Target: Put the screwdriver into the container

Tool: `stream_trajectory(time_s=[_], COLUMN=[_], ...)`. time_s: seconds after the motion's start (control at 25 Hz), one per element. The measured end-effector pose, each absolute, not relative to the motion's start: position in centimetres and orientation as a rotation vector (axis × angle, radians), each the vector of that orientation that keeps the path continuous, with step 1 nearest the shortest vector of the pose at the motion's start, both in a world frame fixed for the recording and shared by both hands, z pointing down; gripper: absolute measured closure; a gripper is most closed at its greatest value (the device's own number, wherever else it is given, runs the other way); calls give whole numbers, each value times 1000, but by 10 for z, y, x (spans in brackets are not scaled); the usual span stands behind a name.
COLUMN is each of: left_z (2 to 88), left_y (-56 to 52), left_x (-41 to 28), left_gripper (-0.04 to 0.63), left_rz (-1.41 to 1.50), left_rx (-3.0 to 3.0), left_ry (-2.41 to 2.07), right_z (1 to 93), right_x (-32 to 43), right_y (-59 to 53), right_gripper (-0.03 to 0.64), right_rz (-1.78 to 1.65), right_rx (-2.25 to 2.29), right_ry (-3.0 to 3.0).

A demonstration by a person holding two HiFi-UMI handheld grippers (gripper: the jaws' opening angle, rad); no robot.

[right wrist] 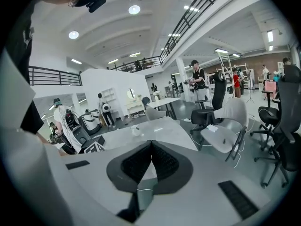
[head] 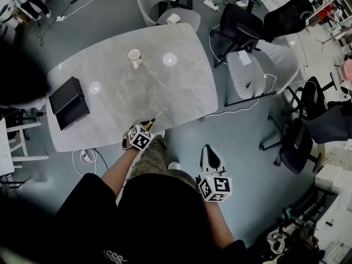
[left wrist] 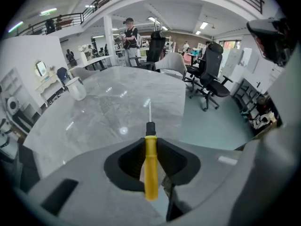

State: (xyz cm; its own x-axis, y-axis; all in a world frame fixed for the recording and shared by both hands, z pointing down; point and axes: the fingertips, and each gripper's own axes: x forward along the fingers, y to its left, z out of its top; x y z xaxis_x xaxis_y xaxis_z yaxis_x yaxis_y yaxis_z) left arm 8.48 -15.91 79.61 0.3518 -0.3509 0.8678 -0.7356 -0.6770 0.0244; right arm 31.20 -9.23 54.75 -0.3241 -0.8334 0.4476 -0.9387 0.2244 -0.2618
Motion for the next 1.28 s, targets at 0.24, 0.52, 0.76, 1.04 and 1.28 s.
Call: stream_trajectory(time_s=[0.24,0.52,0.76,1.04,1.28], left_z=[768,721,697,672,662], left_y=[-108,-44,-10,21,40], left_x=[65,17,-32,-72,-108], left_gripper=[506,506,506,508,508], left_rz=[1199,1053,935,930,903], left_rx=[2179,2100,1993,1893,1818], left_ry=[-1112,-1359,-1529,-1648,-1717], right_z=[542,543,542,530,531], right_x=[318,302,274,241,200], right_y=[-53,-25,-12,-8,-1], right_gripper=[606,606,606,606,606], right_rz=[687,664,650,636,637], right_rx=[1633,1495,1388,1243,1128], right_ry=[-2362,-2468,-2547,-2635,-2677])
